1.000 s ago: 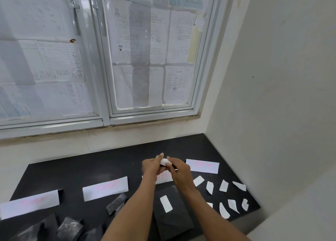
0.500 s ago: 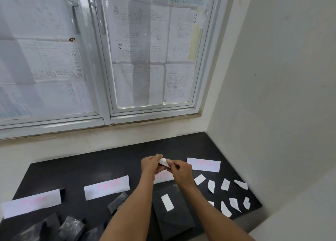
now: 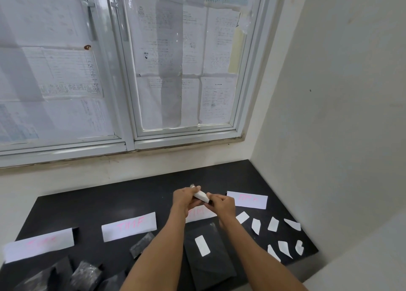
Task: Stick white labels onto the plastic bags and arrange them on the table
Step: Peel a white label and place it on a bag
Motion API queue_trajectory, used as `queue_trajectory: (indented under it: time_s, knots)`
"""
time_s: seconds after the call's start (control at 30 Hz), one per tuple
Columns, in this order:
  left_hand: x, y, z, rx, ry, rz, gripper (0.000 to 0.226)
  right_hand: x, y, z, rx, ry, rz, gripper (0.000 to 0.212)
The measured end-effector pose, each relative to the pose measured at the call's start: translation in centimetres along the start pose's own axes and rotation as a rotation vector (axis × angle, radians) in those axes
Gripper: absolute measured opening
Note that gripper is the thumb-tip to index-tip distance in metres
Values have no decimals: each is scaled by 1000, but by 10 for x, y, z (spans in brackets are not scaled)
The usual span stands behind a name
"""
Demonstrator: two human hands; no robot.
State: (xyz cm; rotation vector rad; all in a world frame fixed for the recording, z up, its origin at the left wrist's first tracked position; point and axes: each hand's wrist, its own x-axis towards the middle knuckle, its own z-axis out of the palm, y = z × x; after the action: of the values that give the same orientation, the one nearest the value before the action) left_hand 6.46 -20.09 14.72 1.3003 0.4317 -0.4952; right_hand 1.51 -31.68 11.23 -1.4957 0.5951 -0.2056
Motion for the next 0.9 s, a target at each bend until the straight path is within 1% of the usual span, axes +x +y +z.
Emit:
queue_trajectory:
  time_s: [0.07, 0.13, 0.23, 0.3, 0.37, 0.43, 0.5, 0.57, 0.67, 0.73, 0.77, 0.83, 0.9]
  knots:
    - [0, 1, 0, -13, 20, -39, 20, 1, 1, -1, -26, 17, 13, 12]
    - [1, -1, 1, -7, 37, -42, 21, 3, 2, -2, -48, 30, 27, 10]
    - [4, -5, 1, -25, 72, -32, 22, 3, -1, -2, 8, 6, 43, 13]
    - [6, -8, 0, -22, 70, -25, 19, 1, -4, -3, 19, -44, -1, 17]
    - [9, -10, 1, 14, 61, -7, 15, 0, -2, -5, -57, -111, -110, 26]
    - [9, -11, 1, 44, 77, 30, 8, 0, 2, -6, -110, -152, -193, 25]
    - [10, -11, 2, 75, 83, 65, 8, 0, 5, -8, -99, -159, -207, 19]
    - [10, -11, 2, 87, 76, 77, 8, -1, 5, -8, -74, -157, -194, 18]
    - [9, -11, 1, 37, 86, 38, 8, 1, 7, -11, -159, -152, -235, 18]
    - [9, -10, 0, 3, 97, 4, 11, 1, 9, -11, -283, -143, -288, 27]
    - [8, -10, 0, -5, 105, -6, 12, 1, 11, -12, -355, -136, -331, 36]
    - [9, -10, 0, -16, 127, -7, 13, 1, 15, -15, -535, -104, -463, 57]
    - [7, -8, 0, -30, 131, -7, 14, 0, 18, -16, -679, -80, -578, 65]
